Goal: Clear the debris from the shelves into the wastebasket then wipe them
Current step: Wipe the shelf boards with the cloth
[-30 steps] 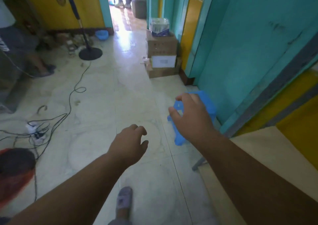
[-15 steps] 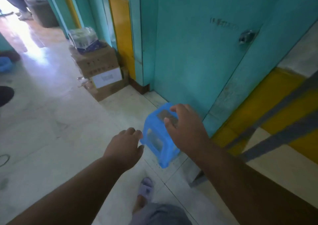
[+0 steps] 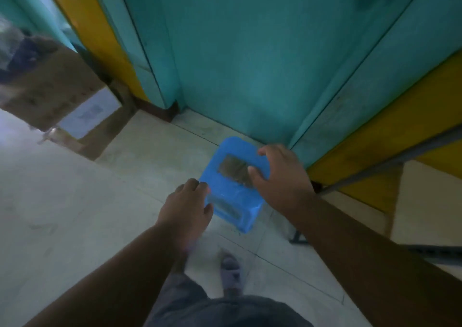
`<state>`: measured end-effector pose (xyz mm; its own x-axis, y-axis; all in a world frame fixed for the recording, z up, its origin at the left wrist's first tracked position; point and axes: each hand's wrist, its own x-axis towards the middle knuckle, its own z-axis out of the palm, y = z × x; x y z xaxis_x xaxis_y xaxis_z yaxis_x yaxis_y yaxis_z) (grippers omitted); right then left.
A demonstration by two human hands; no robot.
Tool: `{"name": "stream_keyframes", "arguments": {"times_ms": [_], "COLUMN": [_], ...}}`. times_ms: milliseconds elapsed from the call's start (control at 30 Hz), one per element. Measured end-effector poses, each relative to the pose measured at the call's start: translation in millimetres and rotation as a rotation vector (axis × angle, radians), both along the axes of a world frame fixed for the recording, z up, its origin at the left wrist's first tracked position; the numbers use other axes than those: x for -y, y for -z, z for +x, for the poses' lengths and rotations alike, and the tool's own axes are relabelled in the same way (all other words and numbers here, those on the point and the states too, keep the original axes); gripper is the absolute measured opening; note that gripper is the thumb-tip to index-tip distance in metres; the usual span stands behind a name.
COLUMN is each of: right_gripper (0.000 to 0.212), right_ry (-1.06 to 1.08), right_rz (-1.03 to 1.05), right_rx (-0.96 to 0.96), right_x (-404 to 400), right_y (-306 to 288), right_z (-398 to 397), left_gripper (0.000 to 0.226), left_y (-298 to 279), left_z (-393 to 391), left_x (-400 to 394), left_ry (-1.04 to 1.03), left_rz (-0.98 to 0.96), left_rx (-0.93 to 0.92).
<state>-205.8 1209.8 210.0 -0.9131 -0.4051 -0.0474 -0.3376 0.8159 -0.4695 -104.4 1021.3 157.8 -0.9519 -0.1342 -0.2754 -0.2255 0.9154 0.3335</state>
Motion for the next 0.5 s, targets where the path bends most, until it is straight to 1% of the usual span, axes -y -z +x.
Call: {"name": "stream_keyframes", "arguments": {"times_ms": [67, 167, 233, 367, 500], "right_gripper": [0.037, 0.038, 0.038, 0.041, 0.051], "right_ry": [0.066, 0.171, 0.207, 0.194, 0.171], "right_rz": [0.041, 0.074, 0.103, 0.199, 0.291], "right_rx": [0.037, 0.076, 0.103, 0.202, 0.272], "right_x": [8, 24, 38, 60, 63], "right_y": [30, 78, 116, 200, 277], "right_z": [-11, -30, -46, -78, -104], "left_gripper": [0.034, 0.033, 0.033, 0.034, 0.039], "left_y": [28, 75, 109, 177, 238], "left_z": [-24, -62, -87, -122, -148], "left_x": [11, 27, 39, 58, 55], "left_ry": [0.071, 0.274, 0.364, 0.380, 0.376], "left_rz": [0.019, -0.048, -0.079, -0.048, 0.030], "left_rx": [0.024, 0.072, 0.107, 0.158, 0.137]}}
